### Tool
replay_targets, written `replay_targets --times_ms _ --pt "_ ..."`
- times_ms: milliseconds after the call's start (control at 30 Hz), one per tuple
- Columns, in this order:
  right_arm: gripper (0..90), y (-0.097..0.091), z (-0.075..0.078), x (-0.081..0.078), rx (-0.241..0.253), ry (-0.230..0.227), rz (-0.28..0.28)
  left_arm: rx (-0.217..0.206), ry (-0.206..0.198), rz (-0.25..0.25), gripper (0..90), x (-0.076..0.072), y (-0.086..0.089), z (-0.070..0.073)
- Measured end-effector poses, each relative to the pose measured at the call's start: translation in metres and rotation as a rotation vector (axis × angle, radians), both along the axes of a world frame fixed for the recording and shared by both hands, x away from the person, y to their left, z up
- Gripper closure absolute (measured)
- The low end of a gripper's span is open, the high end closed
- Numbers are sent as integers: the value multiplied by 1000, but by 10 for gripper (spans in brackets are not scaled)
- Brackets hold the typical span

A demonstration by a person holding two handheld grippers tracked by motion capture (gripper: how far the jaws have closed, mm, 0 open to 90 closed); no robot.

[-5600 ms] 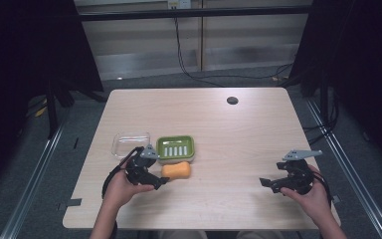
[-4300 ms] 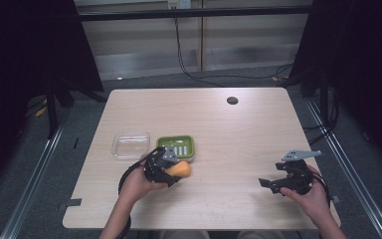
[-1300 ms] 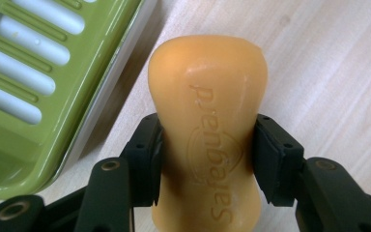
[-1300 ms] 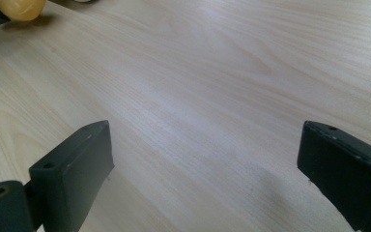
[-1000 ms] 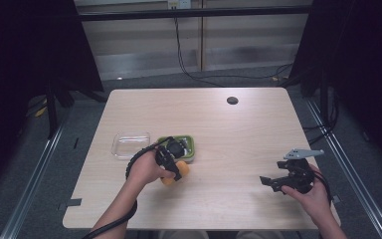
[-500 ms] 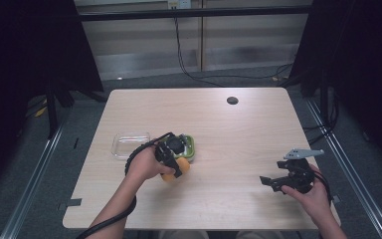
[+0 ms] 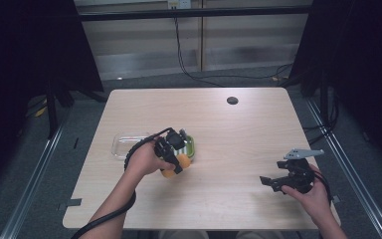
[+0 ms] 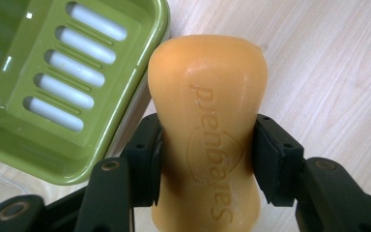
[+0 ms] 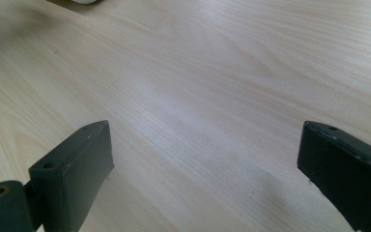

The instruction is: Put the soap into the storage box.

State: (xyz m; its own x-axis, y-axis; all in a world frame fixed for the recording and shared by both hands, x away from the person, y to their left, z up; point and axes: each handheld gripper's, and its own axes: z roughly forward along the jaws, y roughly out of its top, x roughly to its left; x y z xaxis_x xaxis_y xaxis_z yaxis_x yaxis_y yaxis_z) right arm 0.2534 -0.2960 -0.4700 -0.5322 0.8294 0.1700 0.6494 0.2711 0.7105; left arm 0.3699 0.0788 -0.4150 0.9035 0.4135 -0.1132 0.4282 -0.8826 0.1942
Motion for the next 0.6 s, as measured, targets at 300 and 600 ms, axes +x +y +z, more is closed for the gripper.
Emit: replay_targets --times_ms 300,600 --pt "50 0 -1 0 -5 4 -5 -1 -15 4 500 5 0 7" --pt "50 0 -1 0 -9 0 2 -18 -13 8 500 7 2 11"
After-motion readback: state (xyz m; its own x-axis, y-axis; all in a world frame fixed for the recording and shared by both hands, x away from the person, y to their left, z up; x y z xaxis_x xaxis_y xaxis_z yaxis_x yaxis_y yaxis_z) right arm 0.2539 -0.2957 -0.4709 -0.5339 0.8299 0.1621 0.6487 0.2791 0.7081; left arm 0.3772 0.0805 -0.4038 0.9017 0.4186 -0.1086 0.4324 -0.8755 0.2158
